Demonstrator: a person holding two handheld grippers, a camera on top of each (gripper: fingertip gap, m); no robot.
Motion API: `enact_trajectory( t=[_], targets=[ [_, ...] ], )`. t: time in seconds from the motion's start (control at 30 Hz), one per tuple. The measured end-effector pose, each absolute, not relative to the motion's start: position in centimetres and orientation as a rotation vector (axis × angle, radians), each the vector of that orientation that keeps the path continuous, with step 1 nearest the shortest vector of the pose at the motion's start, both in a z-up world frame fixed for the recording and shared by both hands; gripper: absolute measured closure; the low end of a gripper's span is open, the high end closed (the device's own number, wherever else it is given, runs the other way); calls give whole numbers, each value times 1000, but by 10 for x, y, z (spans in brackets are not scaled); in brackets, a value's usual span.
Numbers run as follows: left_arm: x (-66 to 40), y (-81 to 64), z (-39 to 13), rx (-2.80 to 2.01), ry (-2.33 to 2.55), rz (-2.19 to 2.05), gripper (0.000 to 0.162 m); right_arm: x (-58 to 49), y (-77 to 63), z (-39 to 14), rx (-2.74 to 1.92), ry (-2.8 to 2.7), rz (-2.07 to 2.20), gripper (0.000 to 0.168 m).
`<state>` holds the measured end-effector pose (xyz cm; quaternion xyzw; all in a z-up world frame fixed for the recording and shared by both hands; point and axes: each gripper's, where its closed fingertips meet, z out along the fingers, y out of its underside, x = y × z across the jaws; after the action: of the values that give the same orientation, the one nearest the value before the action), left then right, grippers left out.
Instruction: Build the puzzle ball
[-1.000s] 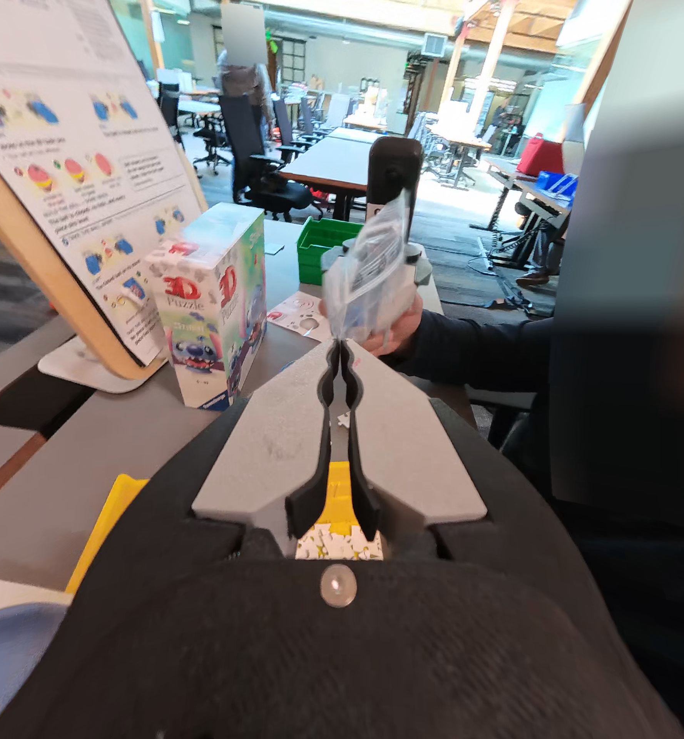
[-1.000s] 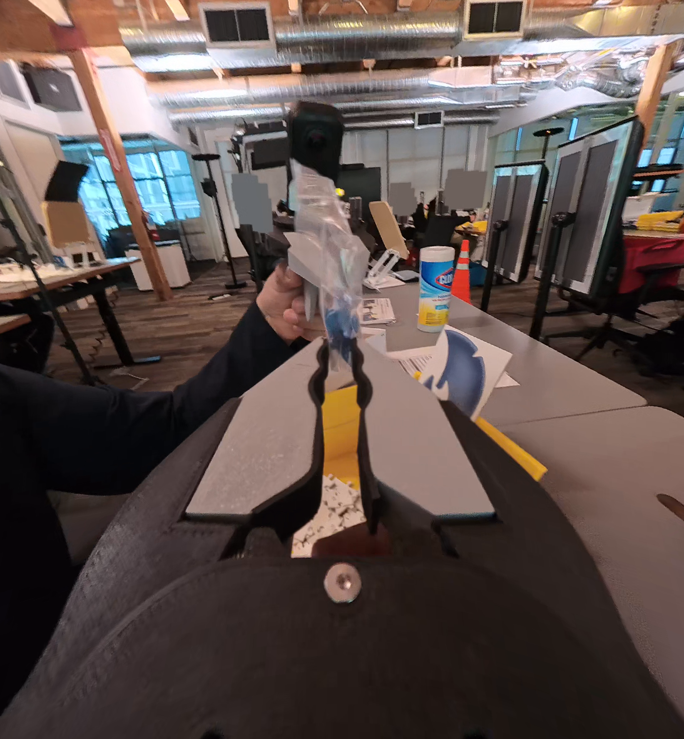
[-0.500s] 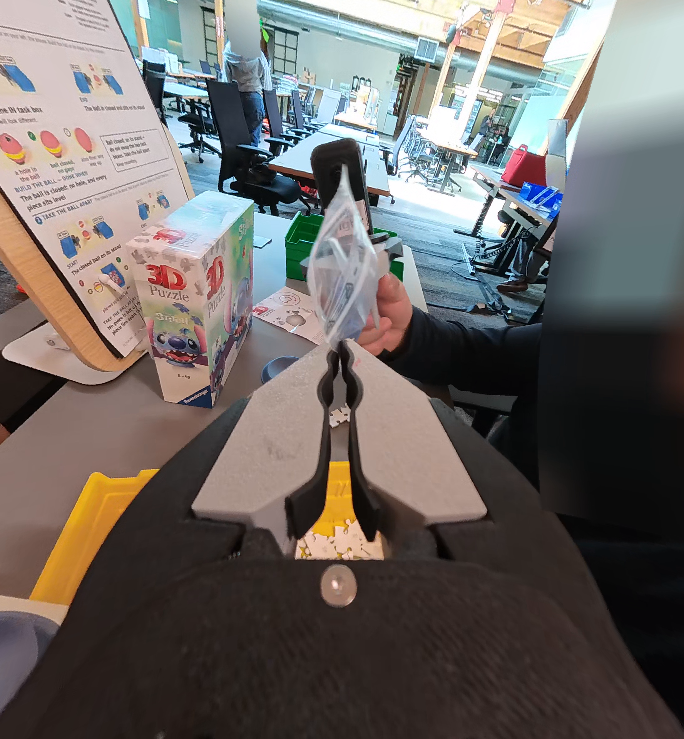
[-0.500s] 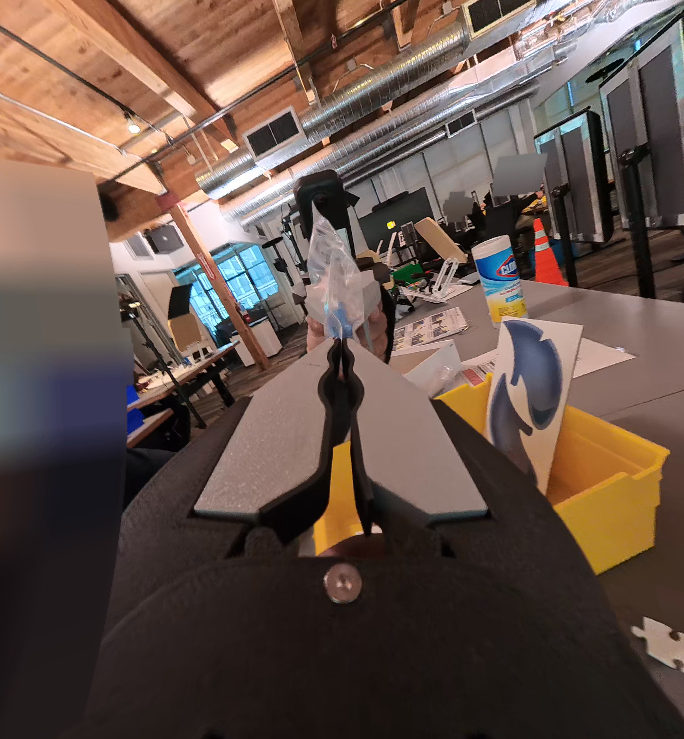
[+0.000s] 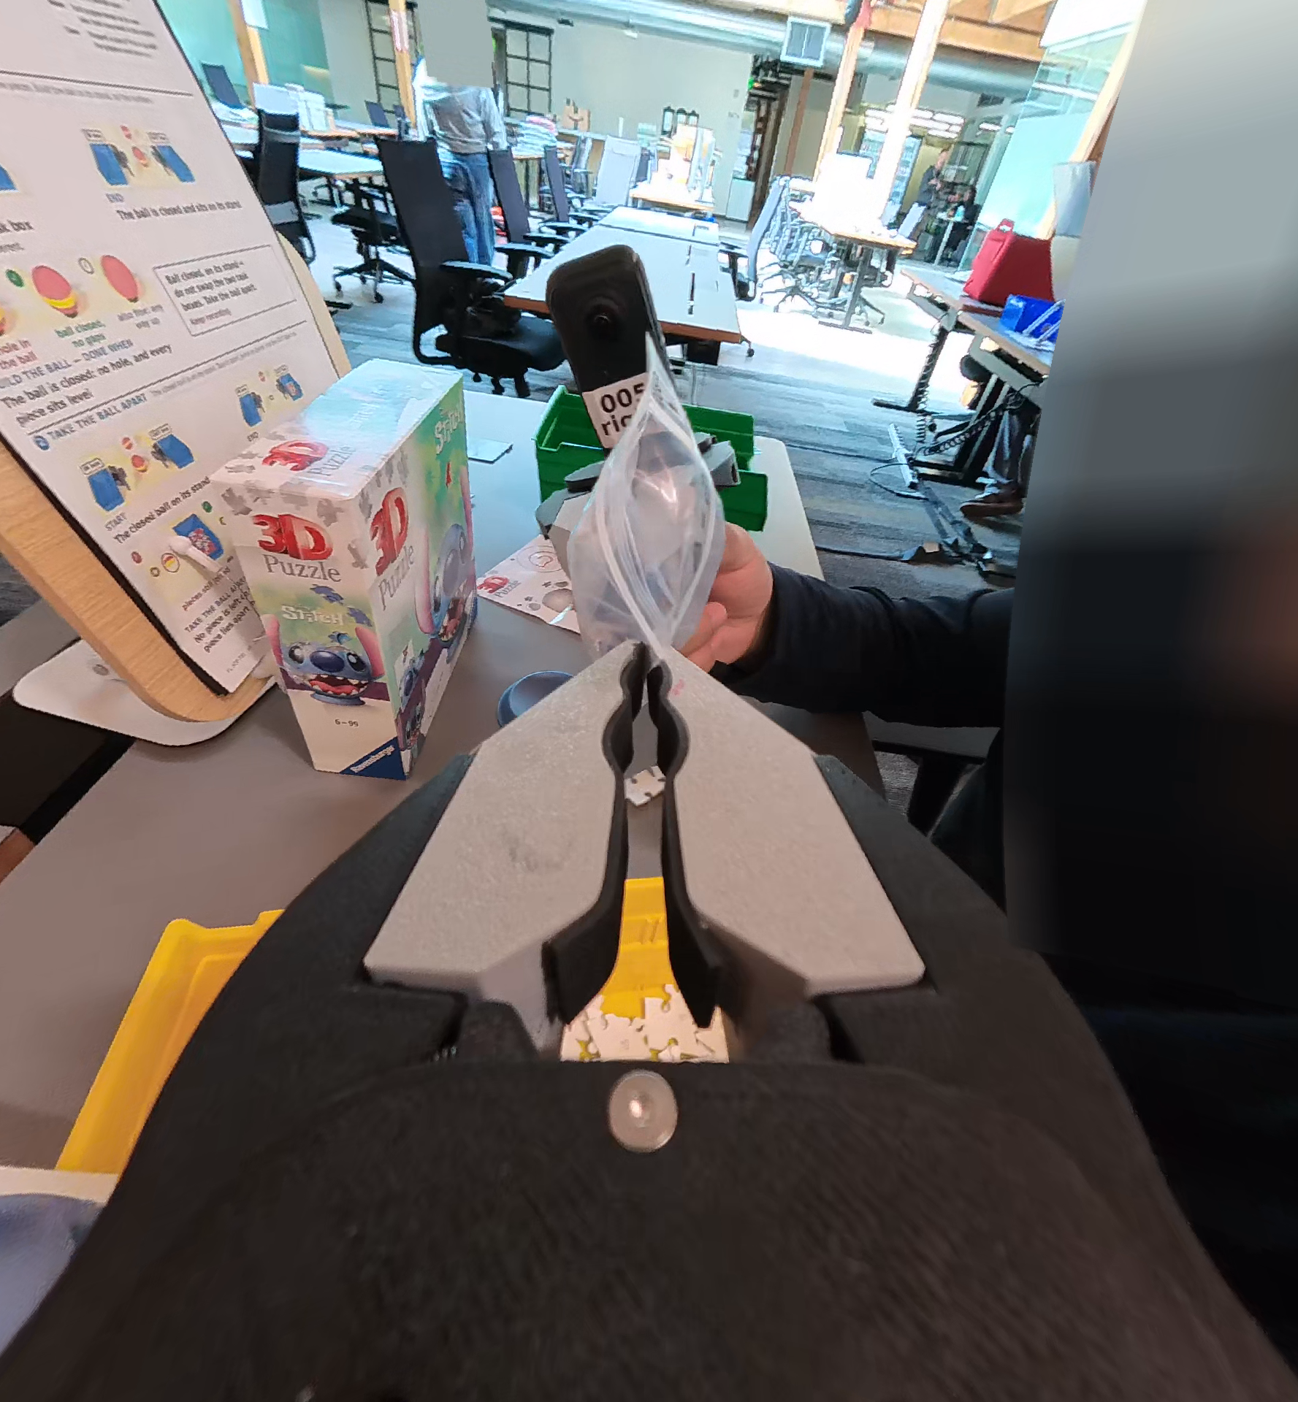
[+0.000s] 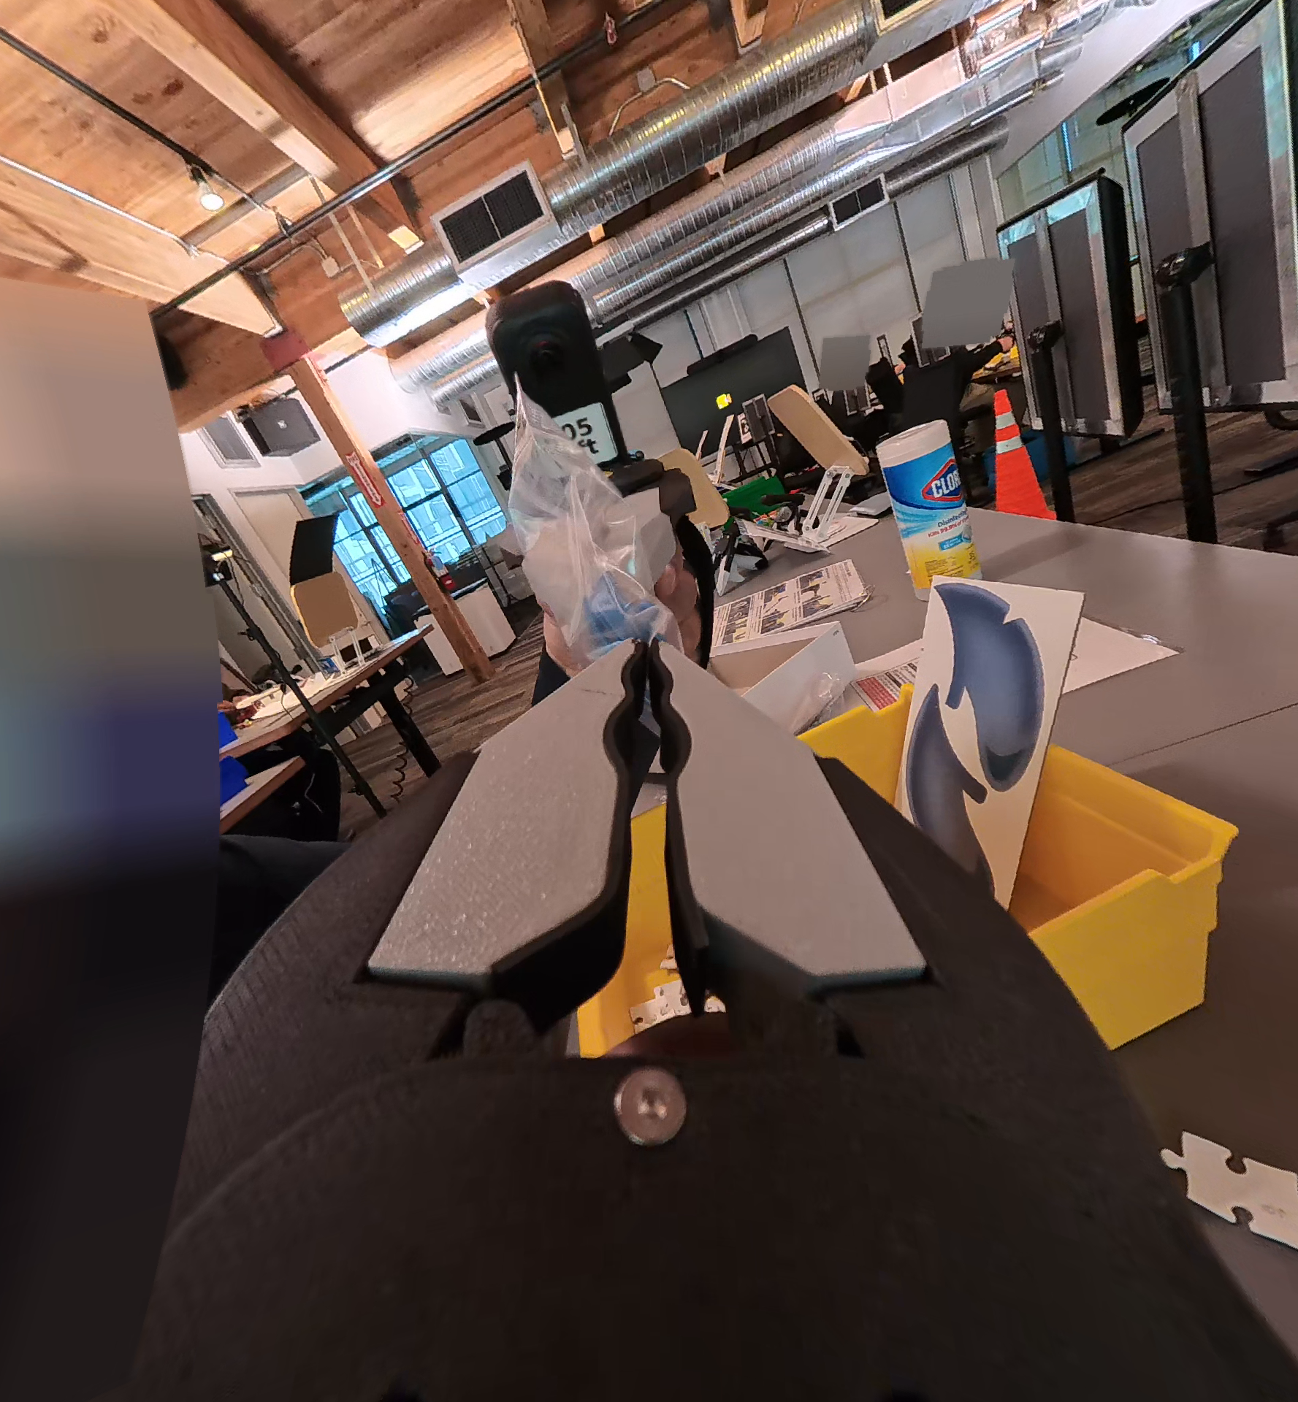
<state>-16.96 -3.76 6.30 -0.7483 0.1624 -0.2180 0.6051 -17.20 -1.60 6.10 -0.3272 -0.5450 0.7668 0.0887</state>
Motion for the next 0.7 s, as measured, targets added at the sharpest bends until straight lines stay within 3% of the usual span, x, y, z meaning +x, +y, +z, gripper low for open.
enact_trajectory(
  t=[0.7],
  targets=[
    [-180,-31,57,-1743,341,-487,162,-169,-13,69,-937,-1593,2200,168]
  ],
)
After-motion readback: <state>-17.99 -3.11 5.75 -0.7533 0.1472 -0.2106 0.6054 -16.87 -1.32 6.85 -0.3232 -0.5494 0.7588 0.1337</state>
